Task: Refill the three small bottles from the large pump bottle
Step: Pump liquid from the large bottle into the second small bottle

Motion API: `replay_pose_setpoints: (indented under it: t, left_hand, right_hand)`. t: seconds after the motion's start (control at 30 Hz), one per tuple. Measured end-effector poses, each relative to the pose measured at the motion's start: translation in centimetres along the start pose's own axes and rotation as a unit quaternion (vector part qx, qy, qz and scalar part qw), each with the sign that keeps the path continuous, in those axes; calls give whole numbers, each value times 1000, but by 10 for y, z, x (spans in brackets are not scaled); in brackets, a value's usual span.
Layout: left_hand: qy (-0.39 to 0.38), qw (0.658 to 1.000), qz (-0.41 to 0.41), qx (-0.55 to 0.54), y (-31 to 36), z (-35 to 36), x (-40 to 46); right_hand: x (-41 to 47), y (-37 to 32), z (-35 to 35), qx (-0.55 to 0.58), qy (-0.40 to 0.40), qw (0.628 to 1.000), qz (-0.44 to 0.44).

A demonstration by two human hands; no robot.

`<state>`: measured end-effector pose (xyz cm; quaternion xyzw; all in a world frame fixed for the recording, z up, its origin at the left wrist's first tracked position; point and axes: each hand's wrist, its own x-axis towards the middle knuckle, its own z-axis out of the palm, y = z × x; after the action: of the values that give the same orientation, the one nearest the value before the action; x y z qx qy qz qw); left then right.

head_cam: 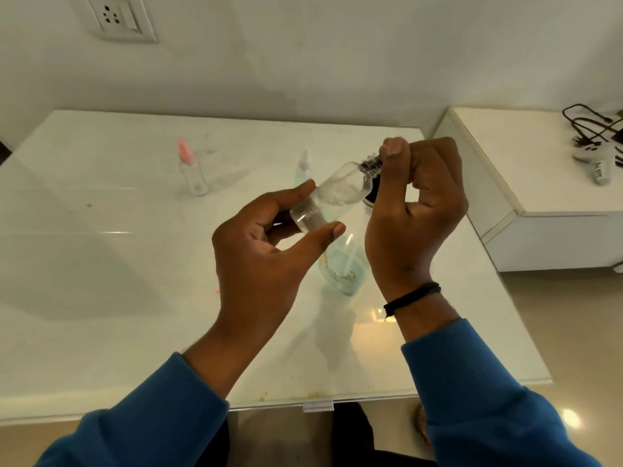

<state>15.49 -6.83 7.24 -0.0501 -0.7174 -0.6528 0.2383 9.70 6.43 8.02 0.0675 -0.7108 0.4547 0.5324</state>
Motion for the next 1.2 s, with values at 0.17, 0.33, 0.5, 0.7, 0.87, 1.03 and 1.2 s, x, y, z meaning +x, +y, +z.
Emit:
replay_pose_setpoints:
  t: [0.17, 0.33, 0.5, 0.7, 0.87, 1.03, 1.2]
  left_hand:
    - [4, 1000, -4, -11, 0, 0, 0]
    - [2, 1000, -6, -6, 0, 1, 0]
    - [2, 1000, -8, -9, 1, 1, 0]
    - [-3, 1000, -7, -1, 2, 1, 0]
    - [2, 1000, -1, -3, 4, 1, 1]
    - [3, 1000, -11, 2, 3, 1, 0]
    - [2, 1000, -7, -2, 4, 1, 1]
  right_hand:
    - [7, -2, 1, -13, -1, 1000, 1]
    - [2, 0, 1, 5, 4, 1000, 6]
    - [9, -1, 2, -7, 0, 1000, 9]
    - [3, 2, 2, -1, 6, 1000, 7]
    - [10, -3, 3, -14, 6, 1000, 7]
    - [3, -2, 3, 1, 11, 1000, 13]
    - [9, -4, 4, -6, 5, 1000, 19]
